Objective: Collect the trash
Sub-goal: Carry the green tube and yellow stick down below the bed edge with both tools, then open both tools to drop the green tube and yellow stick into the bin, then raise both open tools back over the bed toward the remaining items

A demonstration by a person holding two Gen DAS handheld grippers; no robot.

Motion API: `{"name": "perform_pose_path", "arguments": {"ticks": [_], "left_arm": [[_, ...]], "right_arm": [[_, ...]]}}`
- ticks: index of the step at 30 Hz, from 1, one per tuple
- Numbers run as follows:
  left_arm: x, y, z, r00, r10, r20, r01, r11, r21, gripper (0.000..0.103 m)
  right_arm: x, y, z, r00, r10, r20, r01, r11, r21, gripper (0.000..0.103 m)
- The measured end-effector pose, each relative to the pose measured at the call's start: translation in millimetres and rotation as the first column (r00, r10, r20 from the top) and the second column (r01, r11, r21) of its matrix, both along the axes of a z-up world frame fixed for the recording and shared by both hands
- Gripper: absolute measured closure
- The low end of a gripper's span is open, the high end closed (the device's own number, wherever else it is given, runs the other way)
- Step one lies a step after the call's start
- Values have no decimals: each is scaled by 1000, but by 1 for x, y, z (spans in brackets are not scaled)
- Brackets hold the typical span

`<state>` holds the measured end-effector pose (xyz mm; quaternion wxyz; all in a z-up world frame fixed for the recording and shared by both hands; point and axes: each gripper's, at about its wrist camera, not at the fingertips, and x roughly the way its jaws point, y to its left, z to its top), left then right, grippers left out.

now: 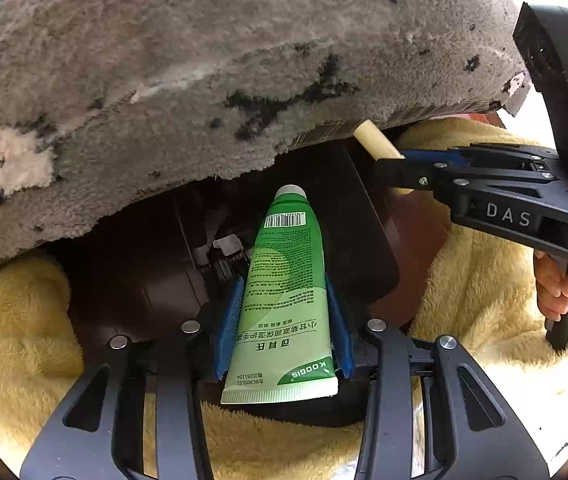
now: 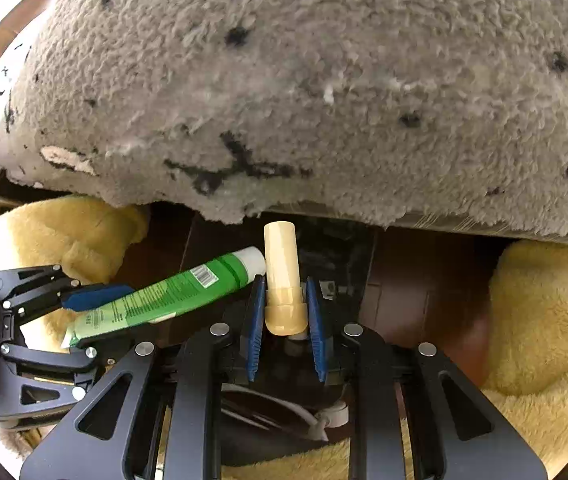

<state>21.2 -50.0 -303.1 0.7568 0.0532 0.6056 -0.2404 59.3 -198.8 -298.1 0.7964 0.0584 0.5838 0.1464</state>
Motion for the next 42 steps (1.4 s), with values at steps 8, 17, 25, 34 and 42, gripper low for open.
{"name": "perform_pose_path", "arguments": {"ticks": [8, 17, 25, 34, 42], "left_arm": [[0, -7, -4, 1000, 1, 7, -1, 1000, -1, 76], [-1, -3, 13, 998, 29, 59, -29, 999, 12, 44], [-3, 3, 45, 987, 21, 159, -27, 999, 33, 8], [-6, 10, 111, 955, 17, 295, -15, 1000, -9, 8], [3, 26, 167, 910, 74, 408, -53, 997, -63, 8]], "right_arm": [[5, 3, -4, 1000, -14, 4, 14, 1000, -13, 81], [11, -11, 6, 998, -56, 35, 57, 998, -40, 39], [9, -17, 34, 991, -77, 112, 84, 995, -62, 7], [5, -24, 79, 974, -96, 205, 110, 992, -59, 5], [3, -40, 131, 939, -111, 326, 128, 991, -31, 5]]}}
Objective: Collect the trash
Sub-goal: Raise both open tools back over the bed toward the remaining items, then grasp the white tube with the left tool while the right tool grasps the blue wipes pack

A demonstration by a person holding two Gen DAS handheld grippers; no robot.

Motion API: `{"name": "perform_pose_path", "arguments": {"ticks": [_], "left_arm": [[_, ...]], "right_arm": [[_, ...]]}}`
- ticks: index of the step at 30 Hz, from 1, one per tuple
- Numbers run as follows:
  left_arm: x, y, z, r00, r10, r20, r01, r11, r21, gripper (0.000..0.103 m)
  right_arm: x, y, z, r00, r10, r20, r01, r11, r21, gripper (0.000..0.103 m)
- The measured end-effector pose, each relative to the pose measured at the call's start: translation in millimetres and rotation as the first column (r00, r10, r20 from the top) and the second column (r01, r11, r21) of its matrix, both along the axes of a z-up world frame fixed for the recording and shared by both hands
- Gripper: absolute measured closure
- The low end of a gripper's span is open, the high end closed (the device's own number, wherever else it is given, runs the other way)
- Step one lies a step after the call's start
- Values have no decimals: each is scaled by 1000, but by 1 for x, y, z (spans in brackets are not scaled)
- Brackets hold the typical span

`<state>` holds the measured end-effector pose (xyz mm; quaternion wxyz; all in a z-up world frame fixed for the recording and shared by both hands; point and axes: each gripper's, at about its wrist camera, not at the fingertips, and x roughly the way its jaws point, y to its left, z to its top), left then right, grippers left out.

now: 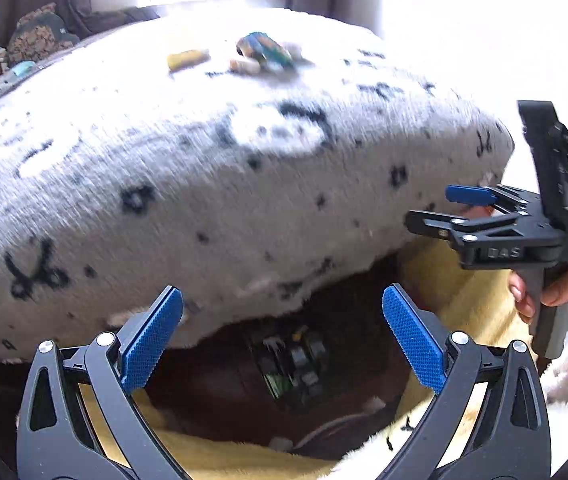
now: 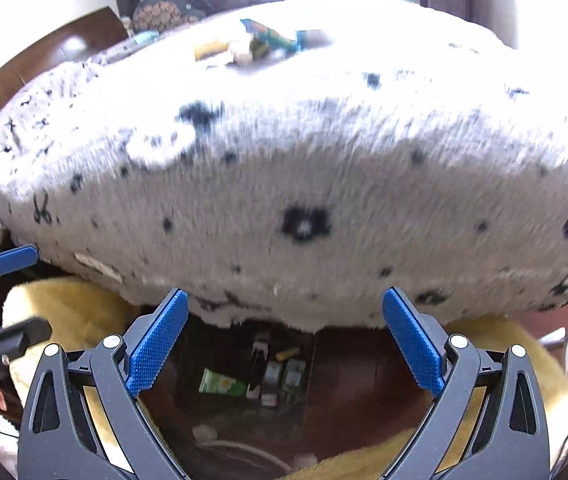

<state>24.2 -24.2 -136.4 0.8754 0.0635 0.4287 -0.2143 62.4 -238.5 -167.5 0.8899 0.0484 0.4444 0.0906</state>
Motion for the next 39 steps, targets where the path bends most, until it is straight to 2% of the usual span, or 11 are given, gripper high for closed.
{"name": "perform_pose_path", "arguments": {"ticks": [5, 11, 18, 22, 29, 32, 34, 39], "left_arm": [[18, 3, 13, 998, 48, 35, -49, 999, 21, 8], [57, 13, 14, 993, 112, 35, -113, 993, 35, 8], [108, 21, 14, 982, 185, 27, -186, 982, 41, 8], [131, 15, 21, 980, 191, 49, -192, 981, 35, 8], [169, -1, 20, 980, 195, 32, -196, 980, 36, 8], [180, -6, 17, 981, 193, 14, -194, 980, 36, 8], [186, -7, 15, 981, 192, 9, -192, 981, 38, 8], [202, -11, 14, 981, 194, 1, -194, 980, 45, 8]], "right_arm": [[9, -11, 25, 998, -22, 61, 23, 1000, -21, 5], [34, -18, 41, 996, -42, 81, 45, 998, -34, 5], [88, -18, 55, 991, -76, 106, 82, 995, -49, 5], [125, -11, 65, 989, -92, 120, 98, 994, -45, 5], [187, 21, 77, 991, -69, 119, 75, 996, -54, 5], [210, 35, 79, 990, -61, 124, 71, 994, -80, 8], [224, 39, 78, 991, -67, 120, 76, 994, -77, 15], [255, 46, 73, 995, -59, 85, 66, 995, -76, 25]]}}
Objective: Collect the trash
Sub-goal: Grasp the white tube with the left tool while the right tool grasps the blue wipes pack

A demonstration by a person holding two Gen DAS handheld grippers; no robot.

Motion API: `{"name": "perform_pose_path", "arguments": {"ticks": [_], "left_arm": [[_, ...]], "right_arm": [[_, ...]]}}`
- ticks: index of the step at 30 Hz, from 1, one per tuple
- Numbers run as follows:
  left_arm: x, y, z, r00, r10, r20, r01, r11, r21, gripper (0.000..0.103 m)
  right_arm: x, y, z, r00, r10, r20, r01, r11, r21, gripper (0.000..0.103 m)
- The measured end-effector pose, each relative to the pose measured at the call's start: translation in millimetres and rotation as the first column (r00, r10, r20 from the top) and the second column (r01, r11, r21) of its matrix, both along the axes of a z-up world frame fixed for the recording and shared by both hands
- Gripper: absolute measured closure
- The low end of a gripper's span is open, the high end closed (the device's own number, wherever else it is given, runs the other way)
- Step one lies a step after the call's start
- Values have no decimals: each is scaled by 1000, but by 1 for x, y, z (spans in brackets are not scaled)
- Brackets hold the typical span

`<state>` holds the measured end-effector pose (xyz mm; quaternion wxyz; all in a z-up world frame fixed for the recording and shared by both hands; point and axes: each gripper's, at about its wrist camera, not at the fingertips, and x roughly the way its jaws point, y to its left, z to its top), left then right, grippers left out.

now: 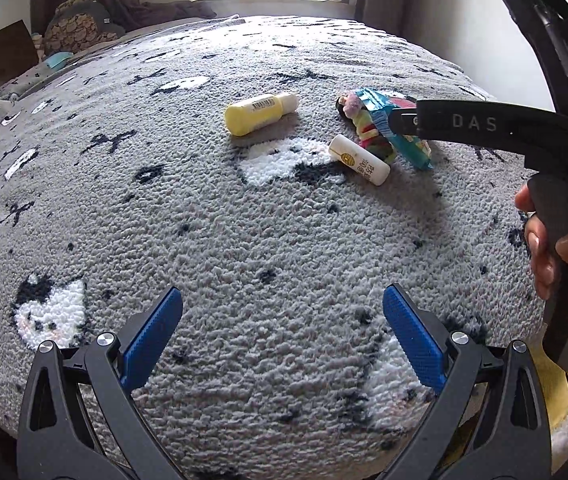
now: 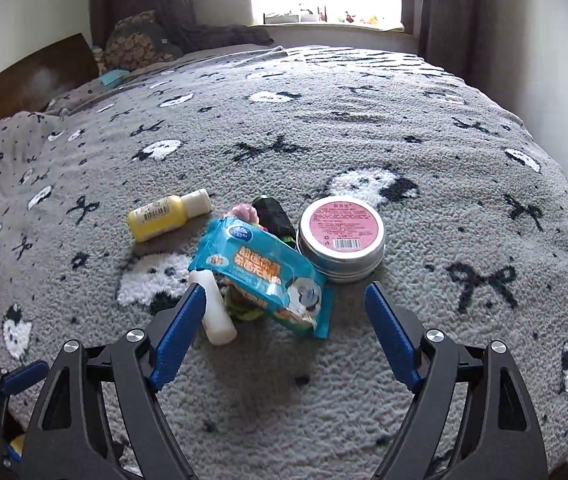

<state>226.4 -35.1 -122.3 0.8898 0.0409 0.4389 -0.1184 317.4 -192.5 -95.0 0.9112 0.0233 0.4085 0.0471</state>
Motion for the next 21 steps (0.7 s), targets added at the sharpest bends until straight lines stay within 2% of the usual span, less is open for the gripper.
{"name": "perform_pose_path", "arguments": {"ticks": [3, 6, 8, 10, 16, 21], "left_arm": [[10, -5, 1, 1000, 0, 2, 0, 1000, 12, 8], [20, -11, 2, 1000, -1, -2, 1, 1000, 14, 8], [27, -17, 2, 1000, -2, -3, 2, 1000, 24, 8], [32, -24, 3, 1000, -6, 4, 6, 999, 32, 8], [49, -45, 6, 1000, -9, 26, 8, 1000, 18, 9], [68, -62, 0, 1000, 8, 21, -8, 1000, 9, 11]], "right_arm": [[12, 5, -4, 1000, 24, -17, -24, 1000, -15, 29], [21, 7, -8, 998, 57, -33, -57, 998, -16, 43], [25, 5, -11, 997, 67, -47, -68, 998, -10, 63], [25, 1, -10, 996, 76, -42, -75, 997, 15, 72], [13, -17, 8, 996, 84, 3, -84, 995, 57, 82], [-3, -36, 19, 996, 81, 27, -83, 995, 56, 83]]}}
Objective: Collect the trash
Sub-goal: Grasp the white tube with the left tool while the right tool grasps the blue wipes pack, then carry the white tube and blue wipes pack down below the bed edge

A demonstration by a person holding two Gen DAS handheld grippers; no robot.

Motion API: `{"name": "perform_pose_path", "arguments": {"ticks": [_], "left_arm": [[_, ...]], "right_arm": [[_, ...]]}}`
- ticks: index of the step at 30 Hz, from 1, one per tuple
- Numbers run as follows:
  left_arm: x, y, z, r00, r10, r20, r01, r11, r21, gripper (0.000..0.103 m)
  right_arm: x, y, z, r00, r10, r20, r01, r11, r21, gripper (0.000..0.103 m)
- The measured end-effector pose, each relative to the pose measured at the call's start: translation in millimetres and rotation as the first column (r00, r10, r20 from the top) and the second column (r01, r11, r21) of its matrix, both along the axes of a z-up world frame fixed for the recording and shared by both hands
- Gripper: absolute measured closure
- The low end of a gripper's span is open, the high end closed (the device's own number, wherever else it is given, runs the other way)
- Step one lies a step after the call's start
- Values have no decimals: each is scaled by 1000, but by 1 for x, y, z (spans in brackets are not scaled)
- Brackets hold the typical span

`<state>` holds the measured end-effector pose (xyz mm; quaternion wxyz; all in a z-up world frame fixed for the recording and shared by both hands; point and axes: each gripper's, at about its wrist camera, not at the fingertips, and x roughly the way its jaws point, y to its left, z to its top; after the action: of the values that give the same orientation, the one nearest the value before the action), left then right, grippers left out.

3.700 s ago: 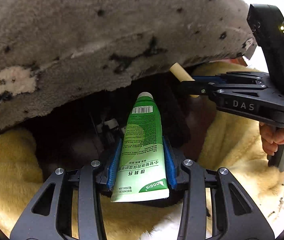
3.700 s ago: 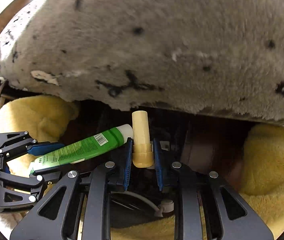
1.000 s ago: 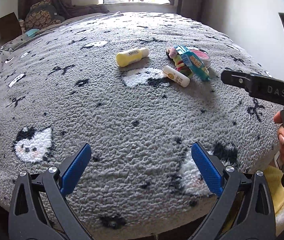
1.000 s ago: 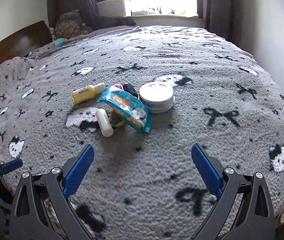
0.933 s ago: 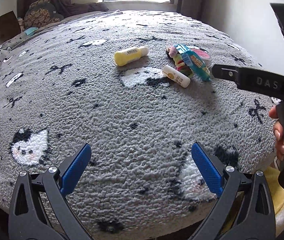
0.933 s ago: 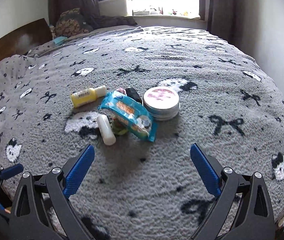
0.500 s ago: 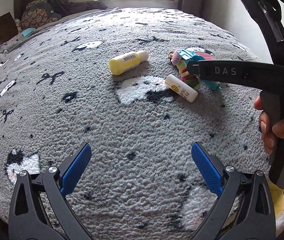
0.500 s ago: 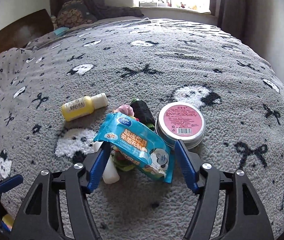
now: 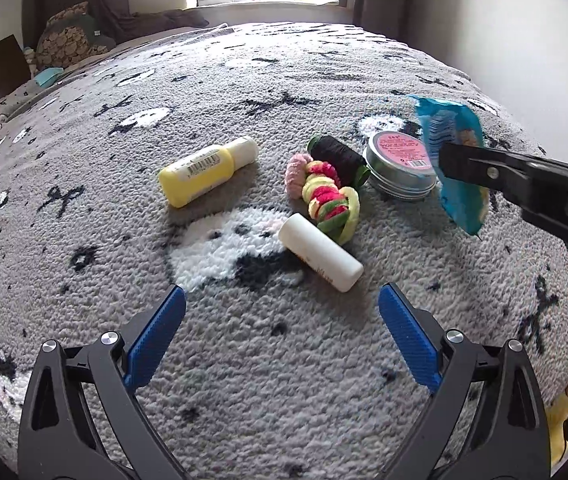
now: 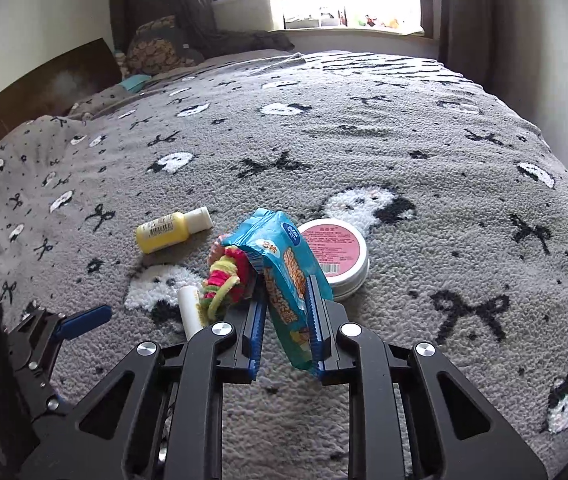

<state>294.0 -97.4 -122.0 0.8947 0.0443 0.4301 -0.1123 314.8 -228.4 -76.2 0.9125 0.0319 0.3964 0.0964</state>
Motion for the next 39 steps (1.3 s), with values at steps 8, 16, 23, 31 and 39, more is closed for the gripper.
{"name": "perform_pose_path", "arguments": {"ticks": [8, 16, 23, 31, 39], "left_arm": [[30, -16, -12, 999, 4, -50, -3, 1000, 9, 42], [35, -3, -10, 998, -19, -62, 18, 1000, -22, 77], [17, 12, -3, 999, -31, -41, 30, 999, -36, 82], [-25, 28, -1, 998, -67, -20, 66, 998, -22, 83], [-84, 36, 9, 997, -74, 35, 74, 997, -13, 83]], "right_arm": [[-15, -25, 1, 1000, -19, 10, 19, 1000, -12, 83], [-25, -31, -4, 1000, -23, 4, 23, 1000, -5, 83], [-41, -21, 1, 1000, -9, 24, 10, 999, -31, 83], [-67, -9, 1, 999, 19, 44, -18, 1000, -18, 85], [-110, -4, 8, 996, 24, 84, -26, 999, 22, 85]]}}
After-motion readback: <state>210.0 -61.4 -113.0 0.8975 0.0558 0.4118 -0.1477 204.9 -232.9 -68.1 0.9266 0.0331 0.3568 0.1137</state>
